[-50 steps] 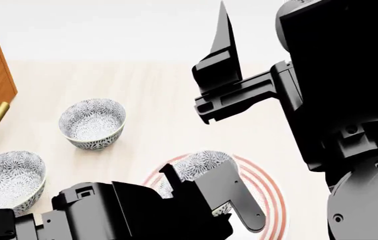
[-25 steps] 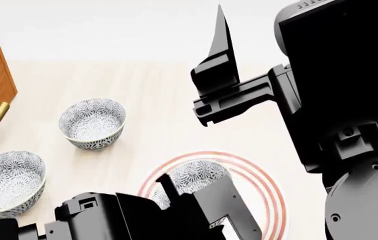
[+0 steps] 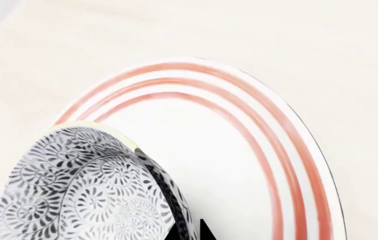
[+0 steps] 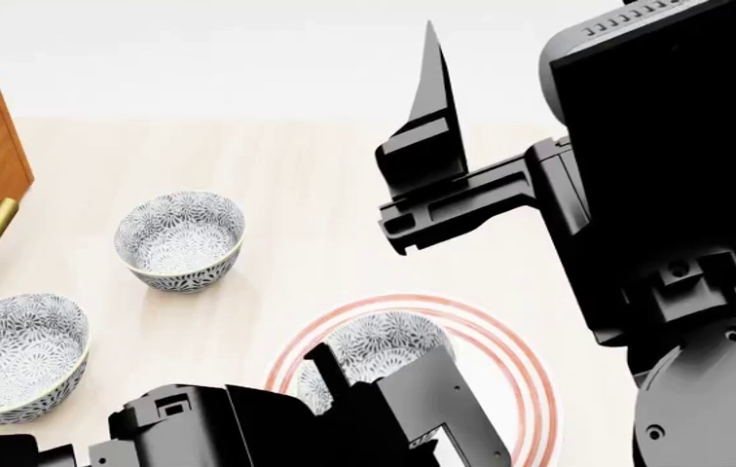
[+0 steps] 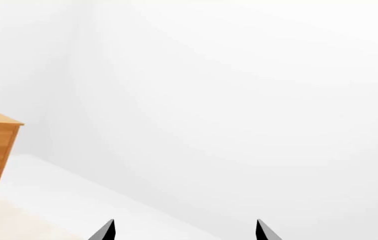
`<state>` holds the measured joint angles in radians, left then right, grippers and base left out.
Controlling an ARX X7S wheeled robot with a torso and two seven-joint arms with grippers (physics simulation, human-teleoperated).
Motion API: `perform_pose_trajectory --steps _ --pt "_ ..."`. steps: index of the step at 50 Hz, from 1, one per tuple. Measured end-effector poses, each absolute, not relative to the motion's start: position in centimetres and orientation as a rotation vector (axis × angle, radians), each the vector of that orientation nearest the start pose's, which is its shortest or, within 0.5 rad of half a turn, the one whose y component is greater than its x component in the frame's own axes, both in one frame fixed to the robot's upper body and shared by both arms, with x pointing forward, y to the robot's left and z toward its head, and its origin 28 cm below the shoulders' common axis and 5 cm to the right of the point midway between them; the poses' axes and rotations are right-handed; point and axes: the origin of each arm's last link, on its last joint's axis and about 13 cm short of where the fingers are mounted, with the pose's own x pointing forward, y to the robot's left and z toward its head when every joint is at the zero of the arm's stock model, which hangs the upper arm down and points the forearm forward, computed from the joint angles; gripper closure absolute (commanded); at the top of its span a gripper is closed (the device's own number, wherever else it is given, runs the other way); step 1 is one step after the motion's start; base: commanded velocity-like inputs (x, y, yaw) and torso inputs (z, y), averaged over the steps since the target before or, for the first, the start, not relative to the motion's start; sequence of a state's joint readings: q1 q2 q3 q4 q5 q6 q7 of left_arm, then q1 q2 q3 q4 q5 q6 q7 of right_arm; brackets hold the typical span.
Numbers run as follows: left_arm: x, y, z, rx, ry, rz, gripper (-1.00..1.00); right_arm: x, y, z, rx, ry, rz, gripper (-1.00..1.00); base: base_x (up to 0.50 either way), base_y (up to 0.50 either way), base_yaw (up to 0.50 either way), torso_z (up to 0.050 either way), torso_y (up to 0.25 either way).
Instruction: Put the bowl at the front on the plate.
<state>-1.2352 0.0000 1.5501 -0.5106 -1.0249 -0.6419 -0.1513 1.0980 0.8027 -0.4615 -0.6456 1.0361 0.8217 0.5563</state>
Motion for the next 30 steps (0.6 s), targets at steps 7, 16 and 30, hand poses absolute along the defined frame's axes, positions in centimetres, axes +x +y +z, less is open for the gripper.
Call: perform_pose_trajectory --steps 7,16,30 --pt "32.35 6.52 11.66 0.659 0.506 -0.806 1.00 23.77 -12.85 29.90 -0.321 -0.387 0.213 -1.00 0.00 0.00 0.00 0.000 0.000" --pt "32.30 6.46 11.43 0.646 0.499 -0.797 1.00 23.86 -12.81 29.86 -0.320 -0.387 0.218 -1.00 0.00 0.00 0.00 0.000 0.000" --pt "32.33 6.42 11.29 0.645 0.479 -0.787 -1.00 23.94 -12.75 29.84 -0.320 -0.389 0.223 -1.00 0.00 0.00 0.00 0.000 0.000"
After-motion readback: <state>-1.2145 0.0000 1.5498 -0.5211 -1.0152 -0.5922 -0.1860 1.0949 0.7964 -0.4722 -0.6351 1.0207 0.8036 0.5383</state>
